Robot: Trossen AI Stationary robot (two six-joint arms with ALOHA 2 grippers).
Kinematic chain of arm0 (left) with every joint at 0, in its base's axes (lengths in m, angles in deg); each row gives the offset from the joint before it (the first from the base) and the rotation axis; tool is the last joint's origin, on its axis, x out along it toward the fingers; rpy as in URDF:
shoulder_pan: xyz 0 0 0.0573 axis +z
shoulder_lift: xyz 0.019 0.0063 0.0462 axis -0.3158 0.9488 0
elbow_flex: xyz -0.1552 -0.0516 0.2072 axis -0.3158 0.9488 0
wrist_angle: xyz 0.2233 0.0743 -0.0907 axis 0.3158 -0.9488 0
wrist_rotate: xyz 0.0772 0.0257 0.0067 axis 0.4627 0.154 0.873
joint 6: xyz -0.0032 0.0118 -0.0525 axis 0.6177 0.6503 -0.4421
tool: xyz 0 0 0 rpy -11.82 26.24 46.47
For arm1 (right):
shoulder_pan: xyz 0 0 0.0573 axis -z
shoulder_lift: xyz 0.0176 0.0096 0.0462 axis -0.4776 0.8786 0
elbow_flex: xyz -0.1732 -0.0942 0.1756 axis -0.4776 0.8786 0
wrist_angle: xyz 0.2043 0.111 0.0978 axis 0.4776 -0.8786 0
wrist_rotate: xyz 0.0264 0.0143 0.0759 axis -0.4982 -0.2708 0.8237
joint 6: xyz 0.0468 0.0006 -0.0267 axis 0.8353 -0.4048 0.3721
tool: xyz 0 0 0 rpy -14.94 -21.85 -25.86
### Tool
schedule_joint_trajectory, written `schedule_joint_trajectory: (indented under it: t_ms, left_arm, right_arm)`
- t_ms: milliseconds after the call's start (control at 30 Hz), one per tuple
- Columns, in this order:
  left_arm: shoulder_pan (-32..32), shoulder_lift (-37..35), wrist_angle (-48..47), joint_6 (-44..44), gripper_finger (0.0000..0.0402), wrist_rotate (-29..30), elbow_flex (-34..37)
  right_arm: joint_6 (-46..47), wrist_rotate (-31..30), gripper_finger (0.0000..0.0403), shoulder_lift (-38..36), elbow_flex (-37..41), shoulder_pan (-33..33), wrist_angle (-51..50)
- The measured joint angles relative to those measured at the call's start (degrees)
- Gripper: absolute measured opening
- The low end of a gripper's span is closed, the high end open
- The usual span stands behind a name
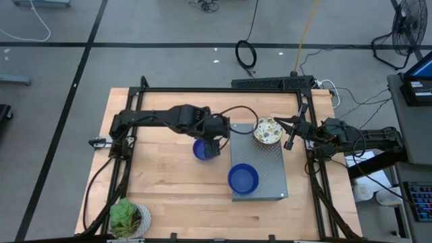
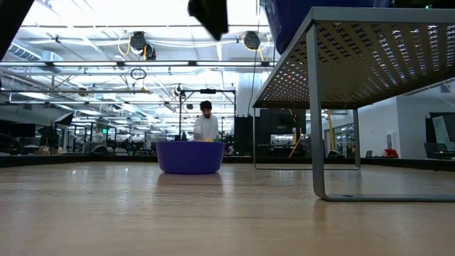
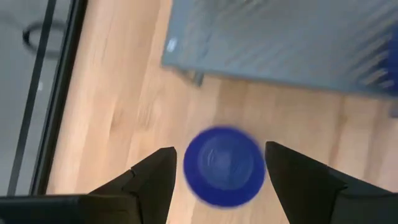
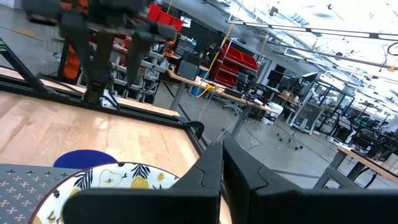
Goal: Pick & Place Mini bowls
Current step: Stack the blue bowl on the blue bowls on the shelf
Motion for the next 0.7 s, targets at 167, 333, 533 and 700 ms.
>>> schedule_joint_trajectory:
  t_ms: [167, 333, 533, 700]
  left_arm:
    - [2.2, 0.1, -3.8, -3.3, 0.025, 0.5, 2.7]
    - [3.2, 0.2, -3.7, -3.1, 0.025, 0.7, 5.0]
    - [3.0, -1.2, -3.5, -2.0, 0.0237, 2.4, 5.1]
    - [2.3, -6.7, -0.5, -1.3, 0.0201, 4.3, 7.4]
  right_arm:
    - [0.0, 0.0, 0.0, 0.0, 0.0, 0.0, 0.0]
    - [0.0, 0.0, 0.0, 0.0, 0.0, 0.0, 0.0]
    - [0.0, 0.0, 0.0, 0.0, 0.0, 0.0, 0.0]
    - [-0.1, 0.0, 0.0, 0.0, 0.0, 0.0, 0.0]
